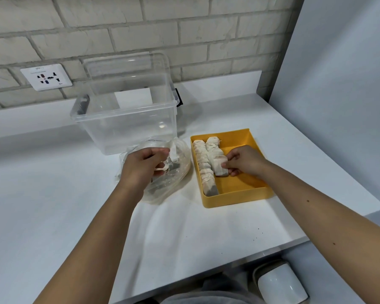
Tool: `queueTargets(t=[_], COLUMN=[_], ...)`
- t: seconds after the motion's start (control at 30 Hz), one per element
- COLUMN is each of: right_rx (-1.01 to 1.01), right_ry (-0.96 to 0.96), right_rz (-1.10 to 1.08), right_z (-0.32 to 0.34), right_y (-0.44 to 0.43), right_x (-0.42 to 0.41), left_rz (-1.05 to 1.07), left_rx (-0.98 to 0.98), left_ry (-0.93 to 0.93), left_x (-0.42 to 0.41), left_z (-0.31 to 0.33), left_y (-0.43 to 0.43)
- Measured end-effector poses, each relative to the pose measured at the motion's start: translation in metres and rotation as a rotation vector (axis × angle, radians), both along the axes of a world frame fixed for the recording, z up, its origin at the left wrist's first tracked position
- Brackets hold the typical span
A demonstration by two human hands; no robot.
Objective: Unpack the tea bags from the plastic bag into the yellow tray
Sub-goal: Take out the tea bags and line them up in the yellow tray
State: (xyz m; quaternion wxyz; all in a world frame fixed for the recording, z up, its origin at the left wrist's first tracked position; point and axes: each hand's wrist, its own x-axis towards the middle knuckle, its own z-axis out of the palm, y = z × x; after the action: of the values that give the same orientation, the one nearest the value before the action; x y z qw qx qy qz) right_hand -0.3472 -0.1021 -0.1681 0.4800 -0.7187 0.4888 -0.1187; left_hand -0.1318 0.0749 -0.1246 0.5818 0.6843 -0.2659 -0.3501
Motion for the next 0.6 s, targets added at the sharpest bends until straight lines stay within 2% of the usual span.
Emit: queueTargets(t=[0.33,0.43,0.5,0.6], right_rx=[-0.176,-0.339,-0.465,-0.531], right_ry=[0.093,0.165,0.097,-0.104], right_rz=[0.022,0.023,-0.007,0.001], right_z=[0.003,0.014,0.024,0.042], right_y=[0.005,0.006,0.009,0.025], right_x=[0.011,0.014,0.021,0.044], left_rz=[0.034,0.077,0.09,0.118], left_rx=[-0.026,-0.061,-0.071,-0.043], left_ry=[-0.016,-0.082,-0.126,-0.174], left_x=[0.013,0.03,0.039,0.049], left_z=[0.004,0.013,0.018,0.019], left_y=[0.009,0.015,0.02,0.025])
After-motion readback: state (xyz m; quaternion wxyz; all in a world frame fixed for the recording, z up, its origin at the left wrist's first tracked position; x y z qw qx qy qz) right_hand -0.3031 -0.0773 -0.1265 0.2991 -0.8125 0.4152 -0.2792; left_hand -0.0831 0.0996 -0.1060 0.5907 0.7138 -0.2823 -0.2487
